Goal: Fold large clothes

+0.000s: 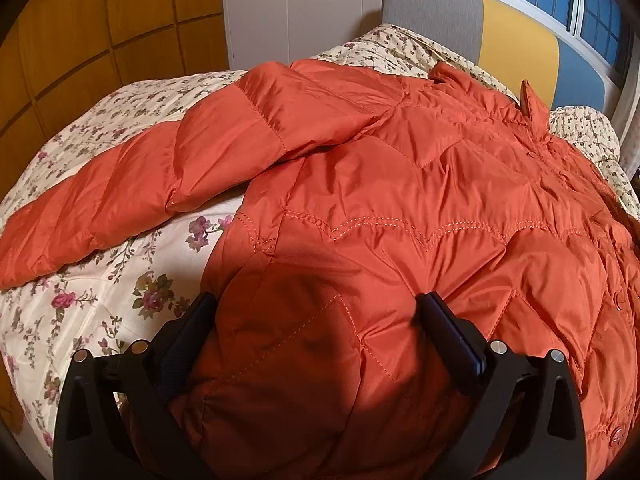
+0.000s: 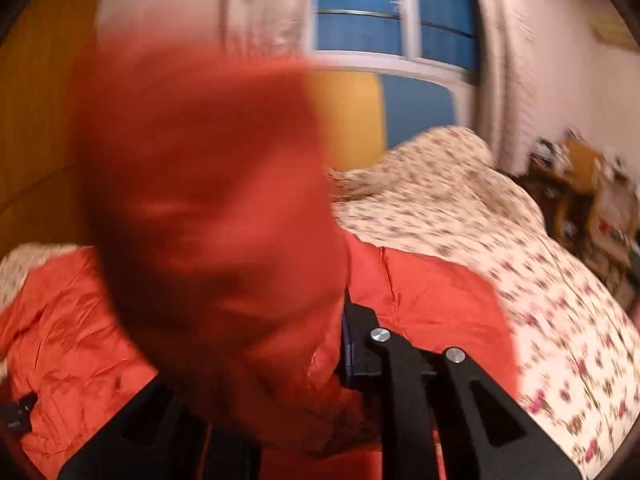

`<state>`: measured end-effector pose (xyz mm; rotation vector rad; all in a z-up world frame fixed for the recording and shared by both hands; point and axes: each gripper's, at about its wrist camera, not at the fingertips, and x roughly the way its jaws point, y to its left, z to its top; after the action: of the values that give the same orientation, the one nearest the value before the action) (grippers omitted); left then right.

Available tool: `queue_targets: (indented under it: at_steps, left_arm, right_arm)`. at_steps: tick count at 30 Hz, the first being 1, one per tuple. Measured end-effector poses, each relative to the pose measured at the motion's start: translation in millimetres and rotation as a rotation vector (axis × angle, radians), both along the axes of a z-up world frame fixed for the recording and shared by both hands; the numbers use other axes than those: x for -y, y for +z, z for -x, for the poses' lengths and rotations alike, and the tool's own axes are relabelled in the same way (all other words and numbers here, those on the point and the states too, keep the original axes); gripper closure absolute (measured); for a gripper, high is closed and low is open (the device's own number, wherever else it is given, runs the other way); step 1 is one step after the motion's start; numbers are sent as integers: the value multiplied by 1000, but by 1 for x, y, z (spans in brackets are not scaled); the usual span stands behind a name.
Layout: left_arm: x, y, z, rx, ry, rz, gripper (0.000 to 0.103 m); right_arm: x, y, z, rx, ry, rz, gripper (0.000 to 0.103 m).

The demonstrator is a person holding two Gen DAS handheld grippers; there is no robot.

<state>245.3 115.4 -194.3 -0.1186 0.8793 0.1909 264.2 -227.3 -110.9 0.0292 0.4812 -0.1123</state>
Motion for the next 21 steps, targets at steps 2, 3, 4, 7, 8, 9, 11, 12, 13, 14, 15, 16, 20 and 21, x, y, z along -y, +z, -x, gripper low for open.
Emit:
queue_targets:
  at_steps: [2, 3, 4, 7, 8, 9, 11, 12, 13, 14, 15, 16, 20, 21]
  left_arm:
    - [0, 0, 0, 1, 0, 2, 3]
    - [0, 0, 0, 2, 0, 2, 3]
    - [0, -1, 0, 3, 1, 2, 3]
    - [0, -1, 0, 3, 1, 1, 3]
    - [0, -1, 0, 3, 1, 1, 3]
    - [0, -1, 0, 3, 1, 2, 3]
    - [0, -1, 0, 4, 1, 4, 3]
    - [0, -1, -1, 4, 1, 4, 3]
    - [1, -1, 0, 4, 1, 4, 3]
    - [0, -1, 0, 4, 1, 4, 3]
    - [1, -1, -1, 3, 0, 3, 3]
    - [1, -1, -1, 0, 1, 1, 3]
    - [2, 7, -3, -34, -12, -11, 3]
    - [3, 14, -5, -58, -32, -8, 3]
  right_arm:
    - [-20, -1, -8, -2, 51, 20, 92]
    - [-35, -2, -13, 2, 93, 38, 92]
    - [-44, -3, -18, 3, 119, 47, 92]
    - [-87, -9, -31, 1, 262, 75, 92]
    - [-98, -10, -37, -1, 294, 89, 92]
    - [-116, -14, -42, -8, 347, 118, 92]
    - [-142, -23, -47, -19, 416, 171, 92]
    - [-154, -31, -52, -38, 453, 213, 92]
    - [-165, -41, -60, -61, 475, 248, 90]
    - [-173, -52, -61, -87, 488, 280, 82]
    - [-180, -63, -65, -130, 507, 307, 77]
    - [-188, -72, -68, -172, 526, 326, 64]
    - [-170, -67, -63, -184, 545, 262, 37]
    - [-165, -63, -51, -176, 554, 210, 37]
